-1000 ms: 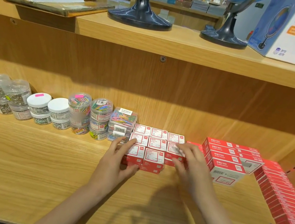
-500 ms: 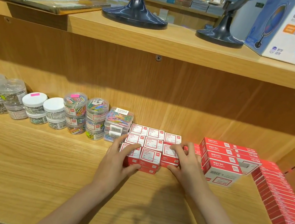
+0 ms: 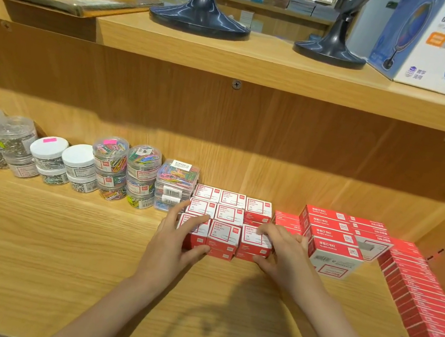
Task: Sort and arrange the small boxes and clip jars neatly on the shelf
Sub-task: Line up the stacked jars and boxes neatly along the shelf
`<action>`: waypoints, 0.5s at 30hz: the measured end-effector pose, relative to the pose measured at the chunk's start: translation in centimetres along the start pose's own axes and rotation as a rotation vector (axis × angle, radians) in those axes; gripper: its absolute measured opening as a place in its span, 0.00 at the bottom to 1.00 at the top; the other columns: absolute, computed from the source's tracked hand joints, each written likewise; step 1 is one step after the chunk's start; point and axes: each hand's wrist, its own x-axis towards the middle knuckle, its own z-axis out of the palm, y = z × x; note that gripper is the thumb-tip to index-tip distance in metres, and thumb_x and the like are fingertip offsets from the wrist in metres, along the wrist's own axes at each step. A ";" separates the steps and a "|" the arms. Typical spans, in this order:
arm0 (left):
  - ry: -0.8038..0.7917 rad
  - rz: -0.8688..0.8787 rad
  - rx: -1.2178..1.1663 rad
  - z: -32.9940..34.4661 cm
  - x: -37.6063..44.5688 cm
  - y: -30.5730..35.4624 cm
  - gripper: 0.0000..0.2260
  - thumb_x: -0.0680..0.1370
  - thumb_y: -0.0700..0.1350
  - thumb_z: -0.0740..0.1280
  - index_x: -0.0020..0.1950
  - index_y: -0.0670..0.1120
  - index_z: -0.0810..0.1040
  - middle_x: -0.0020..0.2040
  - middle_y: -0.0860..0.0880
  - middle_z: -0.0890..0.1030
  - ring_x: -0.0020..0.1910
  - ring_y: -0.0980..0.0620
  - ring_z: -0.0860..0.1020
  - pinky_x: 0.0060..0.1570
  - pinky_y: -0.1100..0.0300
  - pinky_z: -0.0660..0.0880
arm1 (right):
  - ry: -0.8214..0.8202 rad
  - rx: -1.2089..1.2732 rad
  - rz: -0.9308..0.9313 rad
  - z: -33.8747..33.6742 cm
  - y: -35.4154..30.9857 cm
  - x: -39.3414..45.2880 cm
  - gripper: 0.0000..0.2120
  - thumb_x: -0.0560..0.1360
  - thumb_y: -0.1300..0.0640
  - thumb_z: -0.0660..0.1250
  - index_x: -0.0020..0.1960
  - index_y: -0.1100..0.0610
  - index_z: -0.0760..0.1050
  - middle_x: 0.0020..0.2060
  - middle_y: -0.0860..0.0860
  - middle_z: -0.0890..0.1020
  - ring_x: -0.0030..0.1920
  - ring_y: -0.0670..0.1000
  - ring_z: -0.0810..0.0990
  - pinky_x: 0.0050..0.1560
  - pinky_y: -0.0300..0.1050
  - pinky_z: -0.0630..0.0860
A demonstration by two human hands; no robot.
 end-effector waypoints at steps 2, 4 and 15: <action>-0.004 0.003 -0.003 0.0 0.0 0.0 0.23 0.68 0.47 0.74 0.62 0.54 0.74 0.69 0.51 0.63 0.65 0.48 0.68 0.58 0.58 0.68 | -0.026 0.052 -0.017 -0.3 0.0 0.1 0.18 0.70 0.57 0.70 0.57 0.52 0.67 0.52 0.42 0.71 0.56 0.47 0.71 0.52 0.40 0.58; -0.008 0.011 -0.004 0.0 0.1 -0.1 0.23 0.68 0.48 0.74 0.62 0.54 0.74 0.68 0.52 0.62 0.66 0.49 0.68 0.59 0.58 0.67 | -0.063 0.129 -0.042 -0.8 0.4 0.1 0.18 0.68 0.61 0.71 0.54 0.52 0.68 0.49 0.42 0.71 0.51 0.47 0.72 0.47 0.36 0.62; 0.023 0.059 0.095 0.1 -0.2 0.3 0.24 0.69 0.58 0.64 0.64 0.56 0.68 0.69 0.46 0.62 0.66 0.46 0.63 0.60 0.52 0.66 | -0.016 0.240 -0.066 -0.5 0.3 -0.6 0.19 0.70 0.68 0.63 0.57 0.52 0.71 0.62 0.42 0.62 0.60 0.39 0.65 0.59 0.31 0.62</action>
